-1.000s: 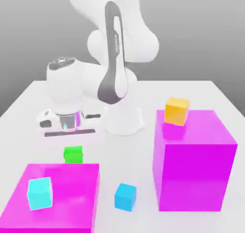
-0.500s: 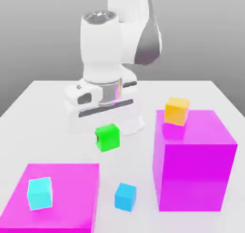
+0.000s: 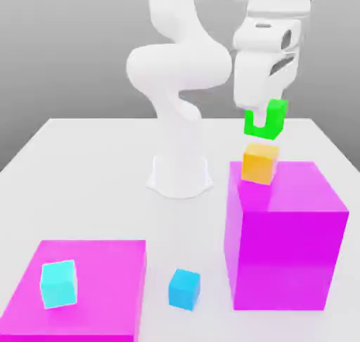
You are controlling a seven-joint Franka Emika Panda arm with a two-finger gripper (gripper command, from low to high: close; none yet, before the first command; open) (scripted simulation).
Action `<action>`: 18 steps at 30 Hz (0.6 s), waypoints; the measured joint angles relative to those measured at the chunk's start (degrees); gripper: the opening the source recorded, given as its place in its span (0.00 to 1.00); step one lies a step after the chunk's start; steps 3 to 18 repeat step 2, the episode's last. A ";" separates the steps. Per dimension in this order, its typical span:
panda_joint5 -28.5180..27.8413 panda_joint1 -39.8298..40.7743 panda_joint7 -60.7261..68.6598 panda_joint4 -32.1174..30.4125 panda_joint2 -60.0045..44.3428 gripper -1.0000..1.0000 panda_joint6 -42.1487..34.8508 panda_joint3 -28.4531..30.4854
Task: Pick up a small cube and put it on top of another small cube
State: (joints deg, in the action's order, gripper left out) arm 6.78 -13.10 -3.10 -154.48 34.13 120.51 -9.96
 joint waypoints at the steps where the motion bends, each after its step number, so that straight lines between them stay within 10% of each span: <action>1: 0.00 0.00 0.00 0.00 0.00 1.00 0.00 0.00; 18: 0.00 0.00 0.00 0.00 0.00 1.00 0.00 0.00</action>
